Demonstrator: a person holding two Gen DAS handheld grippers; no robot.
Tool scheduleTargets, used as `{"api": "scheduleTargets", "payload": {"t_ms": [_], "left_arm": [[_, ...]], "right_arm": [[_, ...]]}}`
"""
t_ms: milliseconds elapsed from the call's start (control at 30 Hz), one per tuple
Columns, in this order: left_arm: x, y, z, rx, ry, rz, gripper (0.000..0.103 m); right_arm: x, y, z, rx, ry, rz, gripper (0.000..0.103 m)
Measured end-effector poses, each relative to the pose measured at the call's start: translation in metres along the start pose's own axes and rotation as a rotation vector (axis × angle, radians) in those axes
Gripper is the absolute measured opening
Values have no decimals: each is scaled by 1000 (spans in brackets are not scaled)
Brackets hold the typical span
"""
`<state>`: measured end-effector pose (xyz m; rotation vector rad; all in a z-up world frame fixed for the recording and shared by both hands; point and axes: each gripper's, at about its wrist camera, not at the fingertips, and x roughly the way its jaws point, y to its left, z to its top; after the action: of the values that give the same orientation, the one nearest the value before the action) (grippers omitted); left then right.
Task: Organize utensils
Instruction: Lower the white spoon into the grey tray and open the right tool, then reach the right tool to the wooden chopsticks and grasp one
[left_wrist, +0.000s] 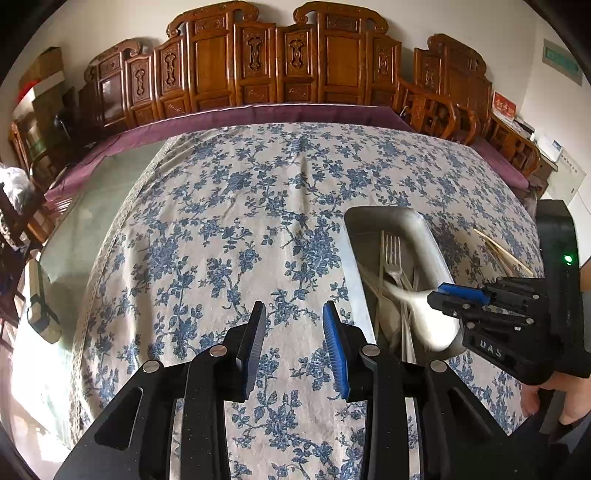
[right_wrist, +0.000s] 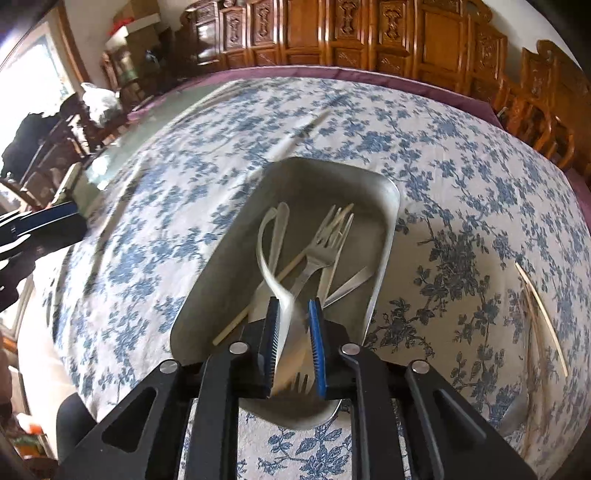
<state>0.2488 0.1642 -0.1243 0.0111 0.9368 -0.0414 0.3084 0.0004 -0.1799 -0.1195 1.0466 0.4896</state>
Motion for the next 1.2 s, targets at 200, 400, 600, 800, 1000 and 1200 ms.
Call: {"api": "scheduleTargets", "payload": {"t_ms": [200,400,600,800,1000,1200], "left_arm": [[0,-17,3,15,0,-11,30],[-4,-42,6,45,-13,-41,34],[-9,-78,9,86,-28,-83,37],[-4,-128,13,137,-28,-130,38],[12,-178,11,184,-4,-162,38],[27,-215,8,211,25,-182,38]], "right_arm": [[-25,-5,-6,-40,-59,45,28],[-61,-25,-20,-63,-125,26,28],[-91,-67,-50,-64,-153,-27,28],[-108,-129,-87,-27,-142,-117,28],[-110,-189,-118,39,-108,-173,28],[-96,-220,-135,65,-63,-180,28]]}}
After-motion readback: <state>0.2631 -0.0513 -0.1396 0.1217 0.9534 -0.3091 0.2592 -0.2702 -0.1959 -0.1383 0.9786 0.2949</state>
